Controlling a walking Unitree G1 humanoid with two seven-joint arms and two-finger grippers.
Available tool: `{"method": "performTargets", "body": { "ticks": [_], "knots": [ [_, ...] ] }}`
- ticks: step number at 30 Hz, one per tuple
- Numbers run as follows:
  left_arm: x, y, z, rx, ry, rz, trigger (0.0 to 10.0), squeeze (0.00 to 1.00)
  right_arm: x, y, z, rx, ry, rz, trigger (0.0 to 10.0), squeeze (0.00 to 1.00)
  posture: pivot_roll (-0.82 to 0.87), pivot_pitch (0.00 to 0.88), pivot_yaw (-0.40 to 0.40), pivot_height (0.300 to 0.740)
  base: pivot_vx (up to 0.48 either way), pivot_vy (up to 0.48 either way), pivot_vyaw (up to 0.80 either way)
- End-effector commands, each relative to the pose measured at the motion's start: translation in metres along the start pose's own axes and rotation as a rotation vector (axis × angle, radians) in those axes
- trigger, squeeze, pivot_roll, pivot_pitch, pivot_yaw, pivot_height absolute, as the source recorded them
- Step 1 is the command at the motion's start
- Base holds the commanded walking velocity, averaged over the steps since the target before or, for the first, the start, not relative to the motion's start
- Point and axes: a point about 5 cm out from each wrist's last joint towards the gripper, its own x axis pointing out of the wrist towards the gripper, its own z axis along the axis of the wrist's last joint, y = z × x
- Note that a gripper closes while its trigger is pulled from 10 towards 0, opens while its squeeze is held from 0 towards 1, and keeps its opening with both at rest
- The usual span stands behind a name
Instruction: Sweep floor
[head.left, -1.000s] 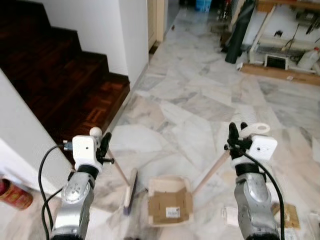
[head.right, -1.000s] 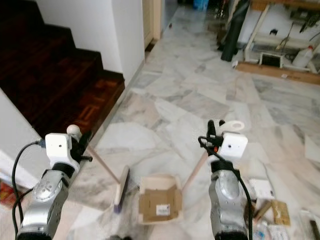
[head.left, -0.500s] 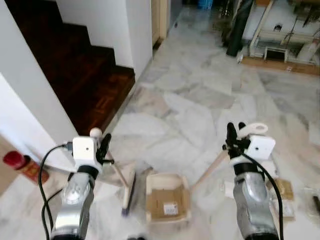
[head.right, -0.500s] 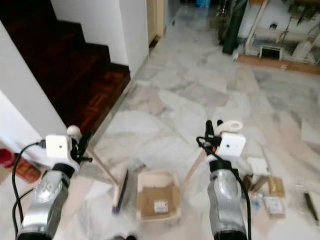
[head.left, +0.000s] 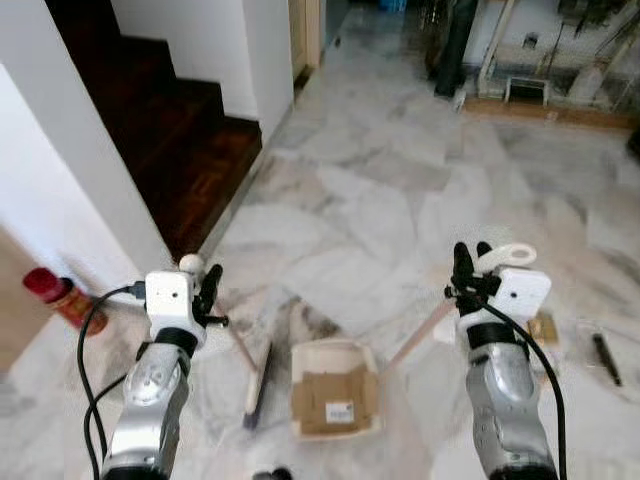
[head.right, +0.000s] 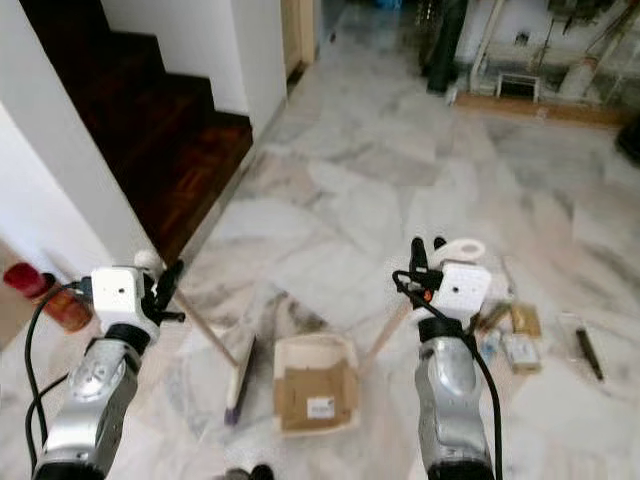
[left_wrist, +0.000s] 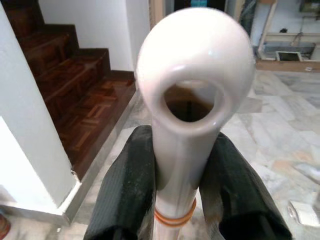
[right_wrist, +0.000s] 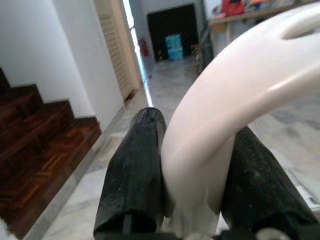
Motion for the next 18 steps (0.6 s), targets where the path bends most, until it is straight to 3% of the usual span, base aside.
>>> {"method": "performTargets", "body": {
  "ticks": [1,18],
  "knots": [
    [0.0022,0.0007,0.01,0.006,-0.047,-0.002,10.0,0.0,0.0062,0.0025,0.0118,0.002,-0.057,0.005,10.0,0.0,-0.02,0.066,0.015,0.74,-0.345,0.0,0.0],
    [0.0036,0.0006,0.0105,0.005,-0.047,-0.003,10.0,0.0,0.0067,0.0024,0.0126,0.004,-0.059,0.001,10.0,0.0,-0.03,0.081,0.021,0.74,-0.347,0.0,0.0]
  ]
}}
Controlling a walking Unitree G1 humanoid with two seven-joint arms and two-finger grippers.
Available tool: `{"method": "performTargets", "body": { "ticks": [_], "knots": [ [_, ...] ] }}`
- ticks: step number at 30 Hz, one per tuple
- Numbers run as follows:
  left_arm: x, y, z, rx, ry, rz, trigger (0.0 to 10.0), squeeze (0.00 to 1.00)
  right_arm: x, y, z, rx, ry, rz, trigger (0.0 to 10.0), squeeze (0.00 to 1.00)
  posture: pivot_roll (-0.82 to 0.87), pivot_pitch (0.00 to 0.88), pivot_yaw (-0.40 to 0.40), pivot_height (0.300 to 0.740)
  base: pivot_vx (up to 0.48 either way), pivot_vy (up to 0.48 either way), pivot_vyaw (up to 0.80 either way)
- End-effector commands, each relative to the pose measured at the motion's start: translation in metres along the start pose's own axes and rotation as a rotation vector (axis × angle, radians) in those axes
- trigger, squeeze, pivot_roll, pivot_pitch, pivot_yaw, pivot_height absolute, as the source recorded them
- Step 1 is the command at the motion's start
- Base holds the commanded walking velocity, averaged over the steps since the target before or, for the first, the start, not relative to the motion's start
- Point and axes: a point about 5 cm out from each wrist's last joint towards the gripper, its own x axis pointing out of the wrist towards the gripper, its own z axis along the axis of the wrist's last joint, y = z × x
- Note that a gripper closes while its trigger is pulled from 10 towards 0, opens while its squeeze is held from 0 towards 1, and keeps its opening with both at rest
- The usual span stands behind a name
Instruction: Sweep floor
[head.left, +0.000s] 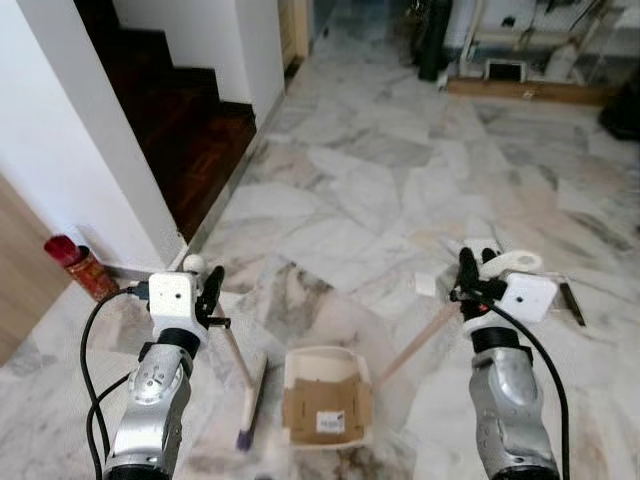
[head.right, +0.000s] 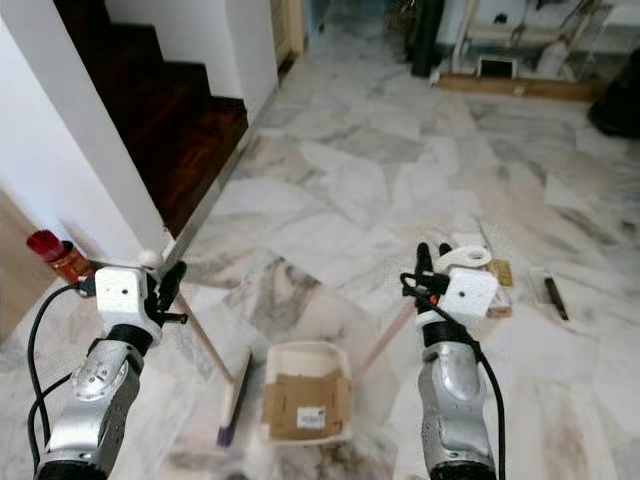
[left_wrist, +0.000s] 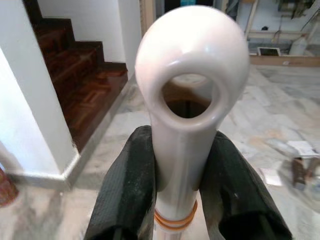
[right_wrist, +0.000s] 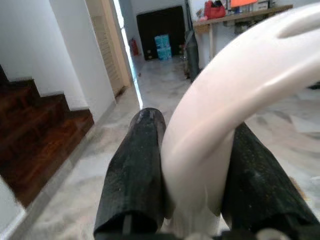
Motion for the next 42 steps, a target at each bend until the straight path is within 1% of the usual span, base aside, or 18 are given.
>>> {"method": "performTargets", "body": {
  "ticks": [1,15,27,32,42],
  "knots": [
    [0.0017,0.0038,0.0099,0.015,-0.045,0.007,10.0,0.0,0.0059,0.0058,0.0119,0.01,-0.058,0.016,10.0,0.0,-0.03,0.081,0.021,0.74,-0.349,0.0,0.0],
    [0.0005,0.0033,0.0094,0.015,-0.046,0.005,10.0,0.0,0.0048,0.0071,0.0107,0.011,-0.055,0.022,10.0,0.0,-0.02,0.063,0.019,0.74,-0.344,0.0,0.0],
    [0.001,0.0018,0.0088,0.021,-0.042,0.001,10.0,0.0,0.005,0.0087,0.01,0.008,-0.052,0.031,10.0,0.0,-0.02,0.053,0.019,0.74,0.0,0.0,0.0],
    [0.0011,0.0022,0.0091,0.023,-0.042,0.002,10.0,0.0,0.0054,0.0091,0.0101,0.006,-0.051,0.033,10.0,0.0,-0.02,0.062,0.018,0.74,0.0,0.0,0.53],
    [0.0006,0.0026,0.0085,0.027,-0.038,0.007,10.0,0.0,0.0054,0.0093,0.0092,0.004,-0.045,0.036,10.0,0.0,-0.02,0.069,0.015,0.74,0.0,0.0,0.8]
  ]
}}
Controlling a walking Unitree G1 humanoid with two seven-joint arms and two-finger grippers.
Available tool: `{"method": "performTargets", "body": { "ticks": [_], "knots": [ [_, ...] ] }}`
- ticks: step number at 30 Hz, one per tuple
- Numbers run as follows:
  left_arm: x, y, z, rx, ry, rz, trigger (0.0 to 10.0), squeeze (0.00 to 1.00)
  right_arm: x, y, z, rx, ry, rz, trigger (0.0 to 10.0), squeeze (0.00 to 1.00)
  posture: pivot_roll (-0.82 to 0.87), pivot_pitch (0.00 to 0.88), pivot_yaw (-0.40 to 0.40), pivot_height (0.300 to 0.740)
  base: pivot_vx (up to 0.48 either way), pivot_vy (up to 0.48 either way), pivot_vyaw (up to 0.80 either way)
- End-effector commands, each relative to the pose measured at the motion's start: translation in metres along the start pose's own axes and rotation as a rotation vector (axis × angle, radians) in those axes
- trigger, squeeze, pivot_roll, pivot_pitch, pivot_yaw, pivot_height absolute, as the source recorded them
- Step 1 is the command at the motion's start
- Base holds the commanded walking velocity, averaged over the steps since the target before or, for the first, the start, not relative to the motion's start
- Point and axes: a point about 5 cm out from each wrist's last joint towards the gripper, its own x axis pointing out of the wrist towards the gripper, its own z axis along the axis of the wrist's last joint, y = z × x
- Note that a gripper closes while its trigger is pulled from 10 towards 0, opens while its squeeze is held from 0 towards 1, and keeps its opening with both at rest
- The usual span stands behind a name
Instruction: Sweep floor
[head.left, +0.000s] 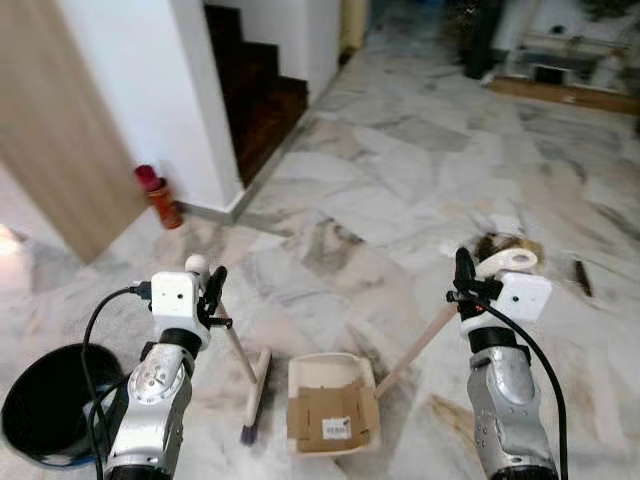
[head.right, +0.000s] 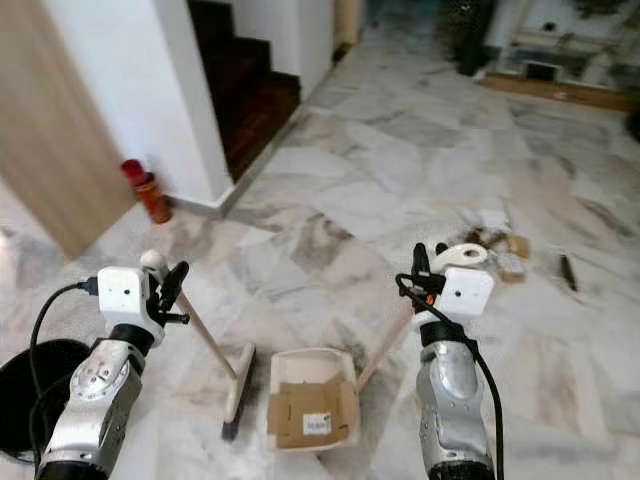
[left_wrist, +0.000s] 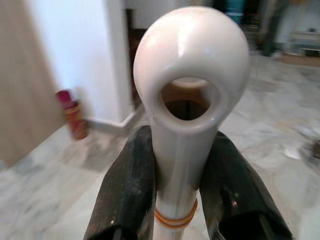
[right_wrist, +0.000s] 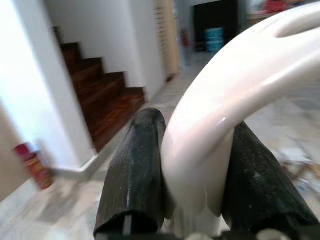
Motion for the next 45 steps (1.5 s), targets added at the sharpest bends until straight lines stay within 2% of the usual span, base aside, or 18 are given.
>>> {"method": "performTargets", "body": {
  "ticks": [1,45],
  "knots": [
    [0.0017,0.0022,0.0092,0.019,-0.042,0.007,10.0,0.0,0.0044,0.0033,0.0093,0.007,-0.045,0.008,10.0,0.0,-0.02,0.07,0.016,0.74,0.0,0.0,0.8],
    [-0.0007,-0.0001,0.0062,0.029,-0.035,0.005,10.0,0.0,0.0091,0.0077,0.0138,0.017,-0.057,0.04,10.0,0.0,-0.01,0.046,0.005,0.74,0.0,0.0,0.78]
  ]
}}
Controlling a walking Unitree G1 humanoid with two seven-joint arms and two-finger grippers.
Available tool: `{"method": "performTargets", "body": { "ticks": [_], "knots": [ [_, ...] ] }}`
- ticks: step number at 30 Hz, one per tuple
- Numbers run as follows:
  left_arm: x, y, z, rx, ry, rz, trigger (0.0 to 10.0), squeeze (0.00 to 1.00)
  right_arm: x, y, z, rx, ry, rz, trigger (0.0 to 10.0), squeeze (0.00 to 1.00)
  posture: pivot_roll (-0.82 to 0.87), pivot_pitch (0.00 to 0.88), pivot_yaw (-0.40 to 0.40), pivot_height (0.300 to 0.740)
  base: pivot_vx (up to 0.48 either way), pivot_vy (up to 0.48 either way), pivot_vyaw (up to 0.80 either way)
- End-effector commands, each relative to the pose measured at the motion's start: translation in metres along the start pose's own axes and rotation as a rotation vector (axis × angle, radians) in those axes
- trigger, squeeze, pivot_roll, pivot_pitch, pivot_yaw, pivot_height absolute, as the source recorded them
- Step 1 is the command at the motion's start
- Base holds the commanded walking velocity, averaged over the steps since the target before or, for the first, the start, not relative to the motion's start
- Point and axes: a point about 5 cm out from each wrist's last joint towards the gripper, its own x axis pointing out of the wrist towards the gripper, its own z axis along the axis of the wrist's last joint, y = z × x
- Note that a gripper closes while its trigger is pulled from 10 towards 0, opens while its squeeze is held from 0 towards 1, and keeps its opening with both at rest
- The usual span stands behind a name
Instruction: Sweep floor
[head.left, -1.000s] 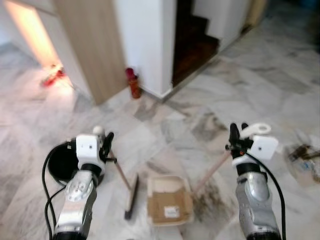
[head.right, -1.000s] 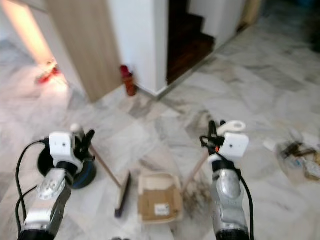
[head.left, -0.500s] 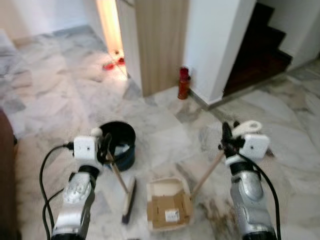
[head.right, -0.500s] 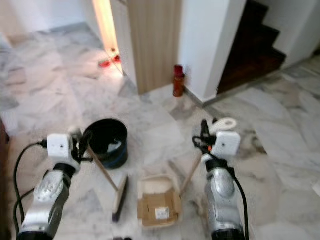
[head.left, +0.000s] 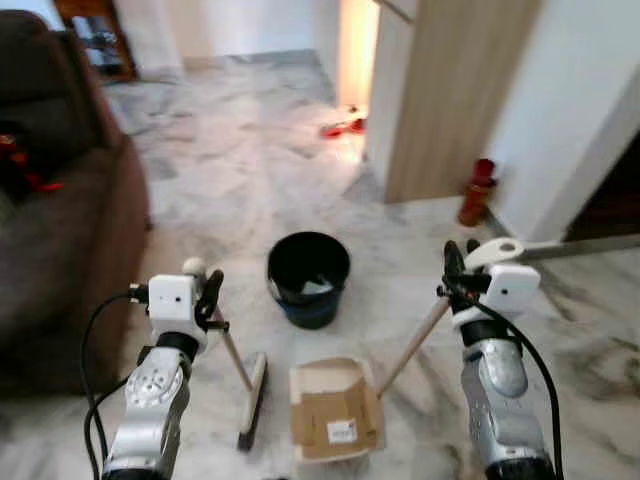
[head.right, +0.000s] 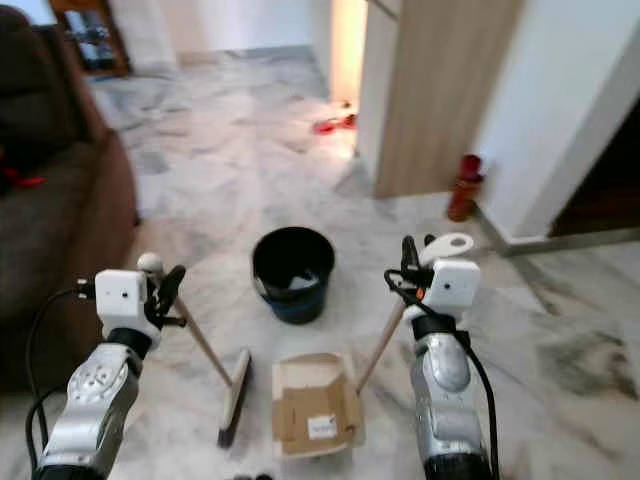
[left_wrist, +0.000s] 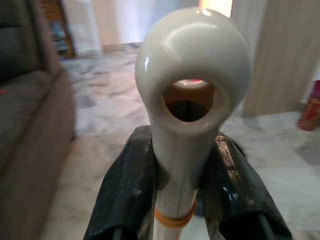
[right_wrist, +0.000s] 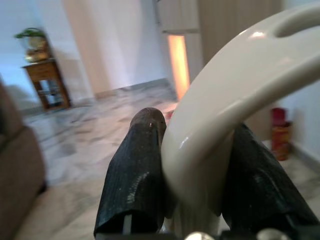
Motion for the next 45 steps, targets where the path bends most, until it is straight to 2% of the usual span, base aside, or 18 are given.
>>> {"method": "performTargets", "body": {
  "ticks": [1,11,18,24,34,45],
  "knots": [
    [0.003,-0.002,0.011,0.021,-0.054,-0.012,10.0,0.0,0.006,0.0,0.014,0.025,-0.065,-0.006,10.0,0.0,-0.01,0.046,0.005,0.74,0.0,0.0,0.0],
    [0.003,0.0,0.011,0.022,-0.054,-0.007,10.0,0.0,0.017,-0.001,0.046,0.035,-0.186,-0.032,10.0,0.0,-0.01,0.056,0.003,0.74,0.0,0.0,0.0],
    [0.004,0.0,0.012,0.024,-0.058,0.001,10.0,0.0,0.029,-0.002,0.086,0.035,-0.333,-0.079,10.0,0.0,-0.01,0.067,0.003,0.74,0.0,0.0,0.0],
    [0.004,0.0,0.014,0.03,-0.07,-0.005,10.0,0.0,0.034,0.003,0.108,0.026,-0.405,-0.088,10.0,0.0,-0.01,0.074,0.005,0.74,0.0,0.0,0.0],
    [0.005,0.0,0.014,0.042,-0.064,-0.017,10.0,0.0,0.039,0.006,0.134,0.011,-0.492,-0.117,10.0,0.0,-0.01,0.079,0.013,0.74,0.0,0.0,0.0],
    [0.005,0.0,0.014,0.045,-0.058,-0.014,10.0,0.0,0.039,0.007,0.138,0.025,-0.5,-0.116,10.0,0.0,0.0,0.076,0.015,0.74,0.069,0.0,0.0]
  ]
}}
